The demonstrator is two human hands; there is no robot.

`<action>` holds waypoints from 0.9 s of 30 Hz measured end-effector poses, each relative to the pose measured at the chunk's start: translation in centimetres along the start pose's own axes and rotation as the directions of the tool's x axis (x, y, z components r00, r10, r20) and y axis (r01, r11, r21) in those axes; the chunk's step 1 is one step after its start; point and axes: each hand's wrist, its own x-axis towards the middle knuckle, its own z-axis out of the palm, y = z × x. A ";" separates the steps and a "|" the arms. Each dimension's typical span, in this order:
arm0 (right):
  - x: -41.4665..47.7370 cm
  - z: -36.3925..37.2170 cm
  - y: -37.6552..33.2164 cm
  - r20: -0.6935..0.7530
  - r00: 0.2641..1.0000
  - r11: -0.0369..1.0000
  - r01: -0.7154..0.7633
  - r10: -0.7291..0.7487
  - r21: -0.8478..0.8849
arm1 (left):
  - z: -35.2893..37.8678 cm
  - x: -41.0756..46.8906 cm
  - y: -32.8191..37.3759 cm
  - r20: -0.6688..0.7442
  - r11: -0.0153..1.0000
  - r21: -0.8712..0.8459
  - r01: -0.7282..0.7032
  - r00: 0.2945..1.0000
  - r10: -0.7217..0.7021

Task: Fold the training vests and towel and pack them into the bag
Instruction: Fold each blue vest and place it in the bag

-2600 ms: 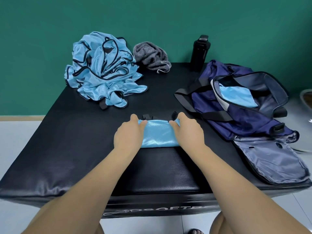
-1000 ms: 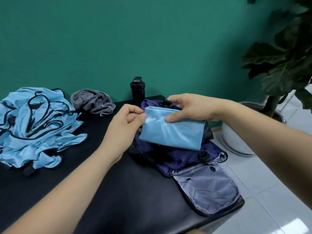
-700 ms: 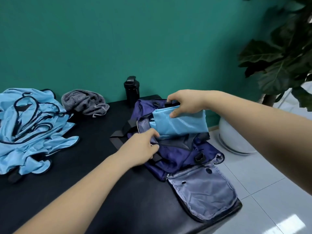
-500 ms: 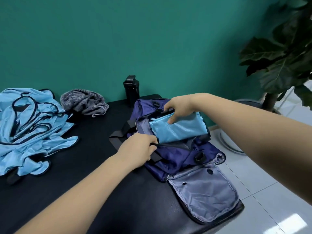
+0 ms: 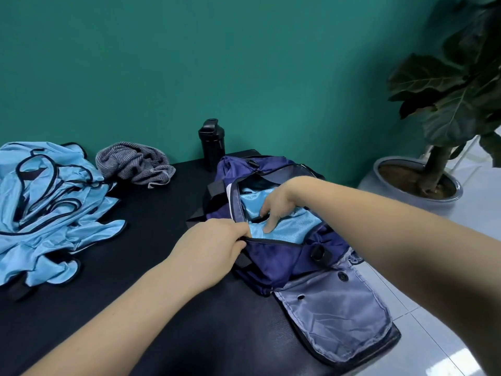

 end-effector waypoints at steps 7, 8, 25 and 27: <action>-2.8 1.5 4.0 -0.555 0.813 0.983 0.119 -0.178 -0.141 | -0.5 2.8 1.7 -0.164 0.999 -0.008 0.050 0.985 -0.051; -3.7 1.6 4.8 -0.615 0.767 0.981 0.104 -0.183 -0.162 | -0.6 3.6 2.0 -0.166 0.998 -0.045 0.035 0.985 -0.042; -7.9 4.3 8.3 -0.694 0.678 0.942 0.010 0.241 0.337 | 4.6 12.6 5.9 0.519 1.000 -0.006 -0.027 0.854 0.026; -8.7 3.8 7.1 -0.711 0.673 0.935 0.082 0.203 0.344 | 4.5 13.1 6.1 0.584 0.999 -0.027 -0.029 0.811 0.040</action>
